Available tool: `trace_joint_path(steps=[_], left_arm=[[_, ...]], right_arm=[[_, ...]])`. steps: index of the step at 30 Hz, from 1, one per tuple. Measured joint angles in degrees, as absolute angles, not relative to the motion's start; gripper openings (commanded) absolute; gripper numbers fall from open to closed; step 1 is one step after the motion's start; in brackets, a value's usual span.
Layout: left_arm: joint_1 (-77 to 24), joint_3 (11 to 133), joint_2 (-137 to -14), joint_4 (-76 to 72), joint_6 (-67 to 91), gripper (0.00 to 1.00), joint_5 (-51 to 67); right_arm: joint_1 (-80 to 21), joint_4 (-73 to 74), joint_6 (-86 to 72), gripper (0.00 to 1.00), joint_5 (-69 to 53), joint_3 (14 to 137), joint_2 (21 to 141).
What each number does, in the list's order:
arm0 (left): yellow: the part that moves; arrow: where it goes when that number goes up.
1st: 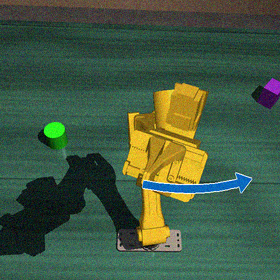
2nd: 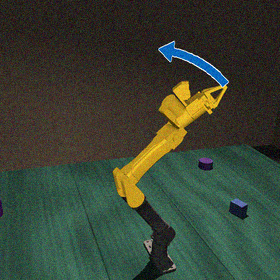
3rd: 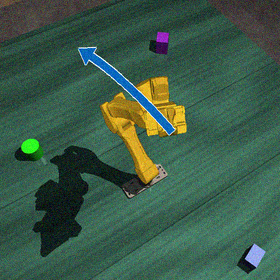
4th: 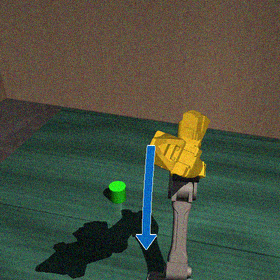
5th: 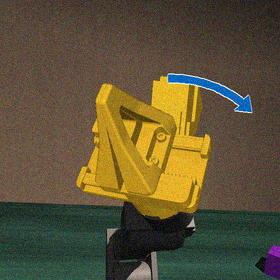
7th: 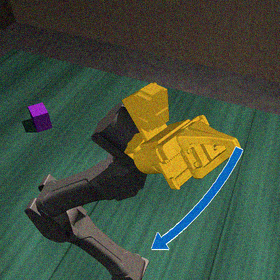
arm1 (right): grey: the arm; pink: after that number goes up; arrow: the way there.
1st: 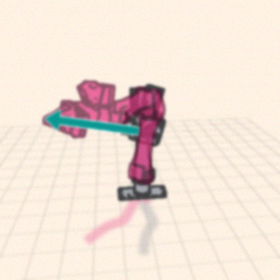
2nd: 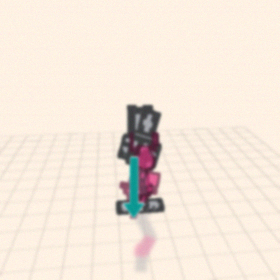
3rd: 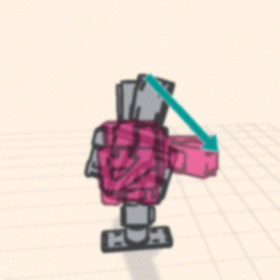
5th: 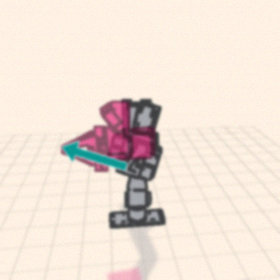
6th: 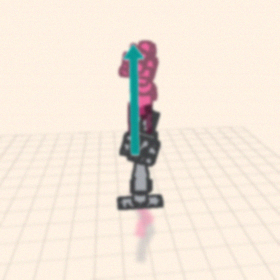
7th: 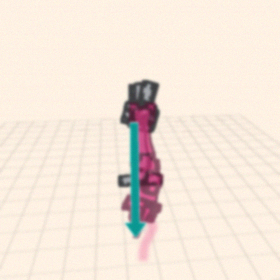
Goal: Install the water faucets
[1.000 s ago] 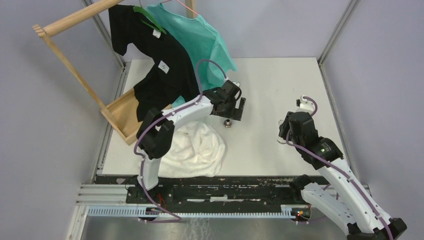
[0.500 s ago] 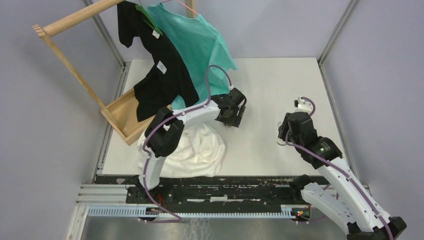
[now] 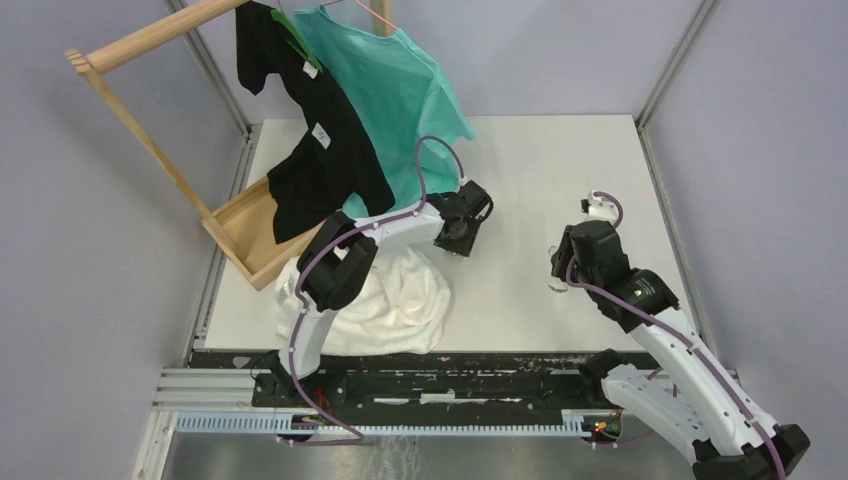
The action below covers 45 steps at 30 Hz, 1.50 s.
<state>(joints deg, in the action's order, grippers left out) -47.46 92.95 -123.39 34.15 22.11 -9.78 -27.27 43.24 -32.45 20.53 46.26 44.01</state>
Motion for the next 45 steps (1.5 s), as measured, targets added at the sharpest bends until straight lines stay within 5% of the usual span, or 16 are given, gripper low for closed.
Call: trace_joint_path(steps=[4, 10, 17, 26, 37, 45], left_arm=[[-47.24, 93.03, -123.37, 34.15, 22.02, 0.04, -8.8], [-45.28, 93.06, -120.51, 35.55, 22.04, 0.03, -0.99], [-38.3, 93.01, -103.79, 35.4, 23.09, 0.03, 15.92], [-28.75, 80.07, -82.59, 16.05, 36.91, 0.03, 37.87], [-29.58, 78.0, -88.38, -3.64, 61.17, 0.03, 56.23], [-29.58, 78.04, -98.06, -39.81, 90.96, 0.03, 63.59]], right_arm=[[-27.24, 43.29, -31.77, 0.01, 17.32, 46.94, 46.46], [-27.27, 43.64, -27.77, 0.01, 10.55, 52.05, 48.82], [-27.27, 33.56, -19.16, 0.01, -0.51, 52.82, 43.66], [-27.27, 17.54, -9.32, 0.01, -10.72, 48.51, 35.44], [-27.24, -4.78, -7.51, 0.01, -16.45, 44.8, 31.97], [-27.27, -4.95, -4.56, 0.01, -21.1, 47.77, 36.1]])
